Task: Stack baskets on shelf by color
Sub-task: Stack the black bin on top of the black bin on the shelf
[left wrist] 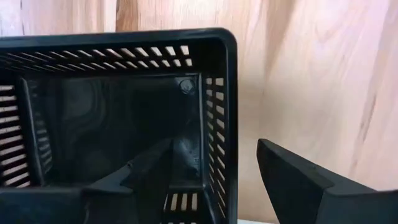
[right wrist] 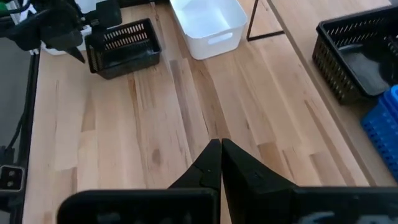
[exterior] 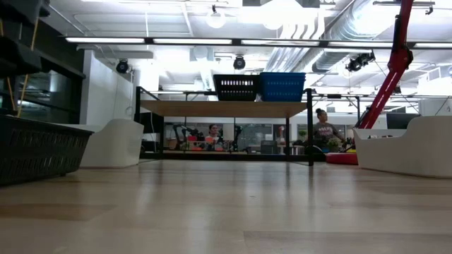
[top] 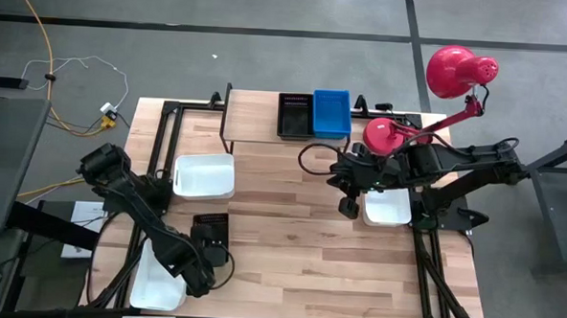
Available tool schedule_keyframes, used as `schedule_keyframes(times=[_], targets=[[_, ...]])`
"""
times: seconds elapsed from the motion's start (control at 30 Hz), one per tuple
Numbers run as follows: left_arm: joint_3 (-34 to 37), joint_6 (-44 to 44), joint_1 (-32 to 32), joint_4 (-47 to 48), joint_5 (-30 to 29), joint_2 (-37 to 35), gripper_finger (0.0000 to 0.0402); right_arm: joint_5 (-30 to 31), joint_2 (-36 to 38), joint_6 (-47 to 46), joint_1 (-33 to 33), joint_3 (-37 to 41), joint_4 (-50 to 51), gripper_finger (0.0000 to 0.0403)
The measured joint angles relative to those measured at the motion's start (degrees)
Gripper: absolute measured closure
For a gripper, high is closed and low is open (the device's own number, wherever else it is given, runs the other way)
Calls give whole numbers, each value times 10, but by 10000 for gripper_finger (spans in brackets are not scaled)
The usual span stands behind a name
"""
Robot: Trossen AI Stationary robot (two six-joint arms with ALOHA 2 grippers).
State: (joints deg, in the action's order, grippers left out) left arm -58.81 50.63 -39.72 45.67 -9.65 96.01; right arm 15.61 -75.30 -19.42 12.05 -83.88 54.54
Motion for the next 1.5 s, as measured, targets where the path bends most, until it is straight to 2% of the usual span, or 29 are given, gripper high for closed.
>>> schedule_keyframes(times=[0.13, 0.27, 0.53, 0.67, 0.83, 0.97, 1.1, 1.5], targets=[[0, 1, 1, -1, -4, 8, 181, -25, 25, -8, 0, 13, 0, 403], [0, 2, 4, 0, -11, 8, 181, -22, 79, -50, 7, 64, -27, 403], [0, -2, 8, 2, -13, 8, 181, -23, 235, -153, 42, 284, -275, 403], [0, -2, 8, 2, -13, 8, 181, -15, 275, -145, 35, 350, -367, 403], [0, 3, 8, 2, -15, 8, 181, 10, 290, -88, -15, 358, -382, 403], [0, 2, 8, 2, -15, 8, 181, -39, 290, -46, -75, 348, -383, 403], [0, 2, 9, 2, -15, 8, 181, -94, 293, -47, -124, 348, -373, 403], [0, 17, 9, -22, -9, 8, 188, -107, 297, -47, -136, 348, -368, 403]])
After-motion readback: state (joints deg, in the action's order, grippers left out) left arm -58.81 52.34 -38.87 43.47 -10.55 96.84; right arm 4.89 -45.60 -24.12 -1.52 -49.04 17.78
